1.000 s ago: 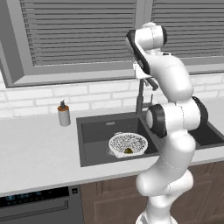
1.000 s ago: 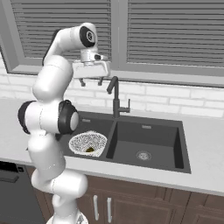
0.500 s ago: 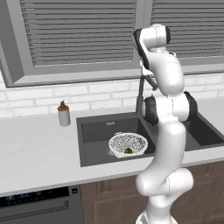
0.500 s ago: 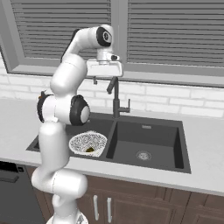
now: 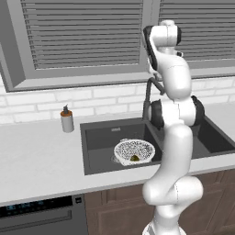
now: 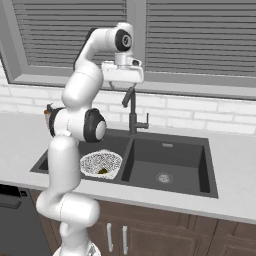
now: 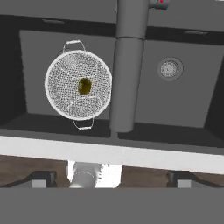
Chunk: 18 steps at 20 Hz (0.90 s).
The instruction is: Put the colander in the sink, put the kiwi in the colander, and turn on the sink faucet and pour water over the colander.
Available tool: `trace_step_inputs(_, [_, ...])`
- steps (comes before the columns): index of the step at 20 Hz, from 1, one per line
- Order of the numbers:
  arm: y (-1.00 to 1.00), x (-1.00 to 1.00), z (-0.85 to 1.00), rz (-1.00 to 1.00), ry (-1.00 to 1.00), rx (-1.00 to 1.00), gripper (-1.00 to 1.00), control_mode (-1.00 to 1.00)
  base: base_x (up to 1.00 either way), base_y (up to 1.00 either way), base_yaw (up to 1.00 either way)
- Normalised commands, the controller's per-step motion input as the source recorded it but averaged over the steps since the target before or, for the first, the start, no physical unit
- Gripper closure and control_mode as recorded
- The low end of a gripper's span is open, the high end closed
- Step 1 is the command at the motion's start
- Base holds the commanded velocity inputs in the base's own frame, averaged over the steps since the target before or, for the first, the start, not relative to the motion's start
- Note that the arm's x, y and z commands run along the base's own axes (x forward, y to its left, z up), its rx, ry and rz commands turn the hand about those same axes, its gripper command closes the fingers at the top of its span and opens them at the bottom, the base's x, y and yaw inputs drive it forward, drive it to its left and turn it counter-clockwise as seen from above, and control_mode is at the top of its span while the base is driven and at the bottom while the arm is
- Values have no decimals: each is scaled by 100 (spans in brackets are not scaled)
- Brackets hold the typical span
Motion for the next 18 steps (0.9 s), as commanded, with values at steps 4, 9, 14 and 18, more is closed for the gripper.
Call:
trace_step_inputs(4, [-2,24,-31,18,-33,6,-100,-100,0,0,0])
trace_step_inputs(9, [0,0,-7,-2,-5,-3,-100,-100,0,0,0])
trace_step_inputs(14, [-2,3,-16,-8,-5,-4,-100,-100,0,0,0])
trace_step_inputs(18, [0,13,-17,-6,-9,-2,-100,-100,0,0,0])
